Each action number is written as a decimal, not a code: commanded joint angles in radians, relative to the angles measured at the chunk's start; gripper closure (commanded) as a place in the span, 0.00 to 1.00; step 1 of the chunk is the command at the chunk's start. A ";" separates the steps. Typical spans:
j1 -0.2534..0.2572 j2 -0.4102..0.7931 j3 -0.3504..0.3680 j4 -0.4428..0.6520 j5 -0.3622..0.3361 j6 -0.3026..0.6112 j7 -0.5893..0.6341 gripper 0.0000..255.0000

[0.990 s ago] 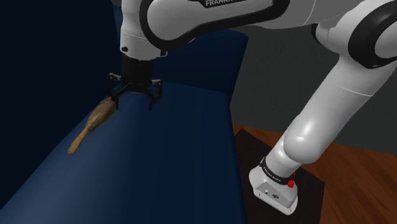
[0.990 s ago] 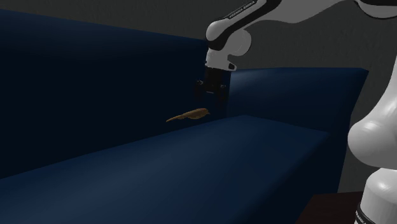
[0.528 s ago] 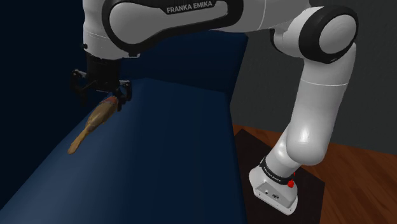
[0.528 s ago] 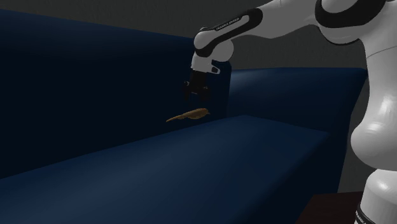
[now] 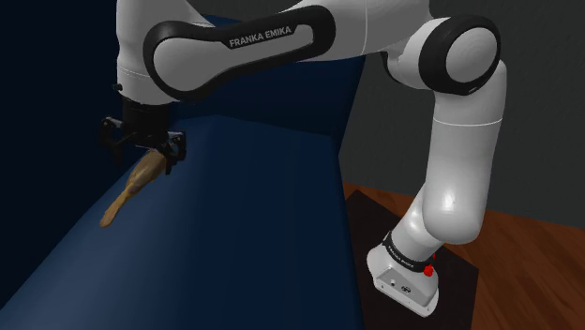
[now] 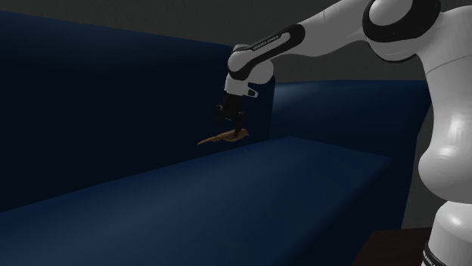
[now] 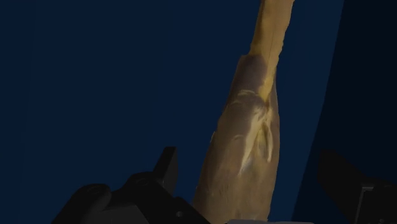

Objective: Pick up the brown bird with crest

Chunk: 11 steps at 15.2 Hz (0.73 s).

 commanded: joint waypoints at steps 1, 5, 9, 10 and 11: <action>0.000 0.004 -0.002 -0.019 -0.003 0.023 0.001 0.00; 0.000 0.004 -0.002 -0.020 -0.002 0.023 0.001 1.00; 0.000 0.003 -0.001 -0.021 -0.002 0.024 0.001 1.00; 0.000 0.004 -0.002 -0.021 -0.002 0.024 0.001 1.00; -0.001 0.003 -0.001 -0.021 -0.002 0.024 0.001 1.00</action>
